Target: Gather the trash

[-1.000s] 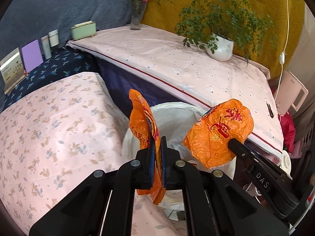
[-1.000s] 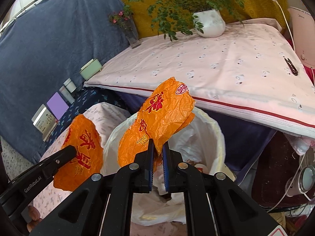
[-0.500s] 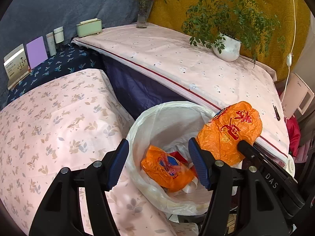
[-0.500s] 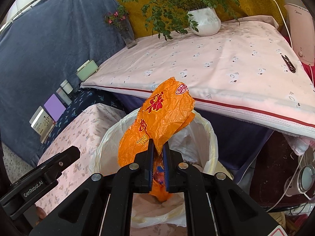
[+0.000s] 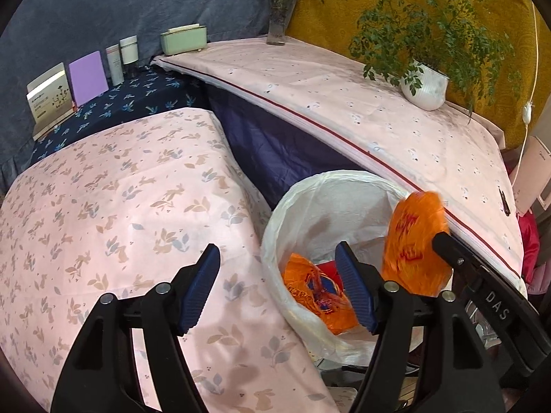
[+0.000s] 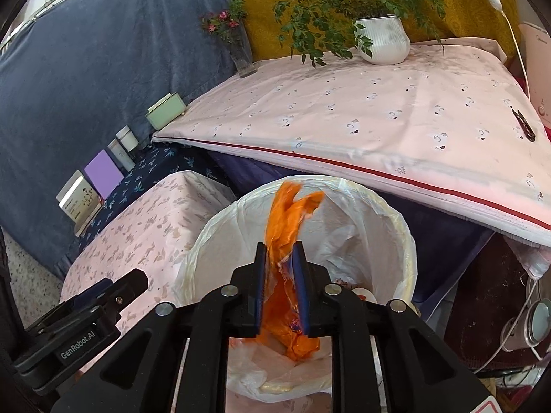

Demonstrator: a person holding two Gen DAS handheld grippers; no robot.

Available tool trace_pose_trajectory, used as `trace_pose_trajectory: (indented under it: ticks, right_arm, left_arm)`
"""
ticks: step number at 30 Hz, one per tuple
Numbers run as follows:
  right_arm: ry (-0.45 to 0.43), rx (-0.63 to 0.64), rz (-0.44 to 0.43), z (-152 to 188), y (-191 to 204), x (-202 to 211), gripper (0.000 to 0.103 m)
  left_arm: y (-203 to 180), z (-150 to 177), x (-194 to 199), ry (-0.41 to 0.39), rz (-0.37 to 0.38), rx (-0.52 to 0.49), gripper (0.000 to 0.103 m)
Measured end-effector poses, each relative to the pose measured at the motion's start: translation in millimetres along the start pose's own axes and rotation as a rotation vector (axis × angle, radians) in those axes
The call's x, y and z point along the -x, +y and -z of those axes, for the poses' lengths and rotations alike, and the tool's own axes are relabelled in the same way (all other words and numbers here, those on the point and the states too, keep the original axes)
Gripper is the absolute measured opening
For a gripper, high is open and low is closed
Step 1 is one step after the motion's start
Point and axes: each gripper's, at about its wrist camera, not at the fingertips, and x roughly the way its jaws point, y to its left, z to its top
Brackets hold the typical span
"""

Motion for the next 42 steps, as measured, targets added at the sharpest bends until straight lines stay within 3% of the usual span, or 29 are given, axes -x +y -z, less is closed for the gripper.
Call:
trace_pose_trajectory:
  ticks: [15,27,37,42]
  right_arm:
    - [-0.009,0.112,0.051,6,26,15,0.050]
    - [-0.021,0.223,0.113,21,43,38,0.073]
    - [-0.013,0.291,0.159,38,48,51,0.083]
    - [-0.003,0.310,0.171,48,48,55,0.084]
  left_arm:
    - [20,8,13,-0.013,-0.025,0.032,0.072]
    - [38,24,31,-0.031,-0.076,0.043,0.083]
    - [43,48,41,-0.022,-0.116,0.028,0.089]
    - [42,58,45,-0.018,-0.138,0.010,0.091]
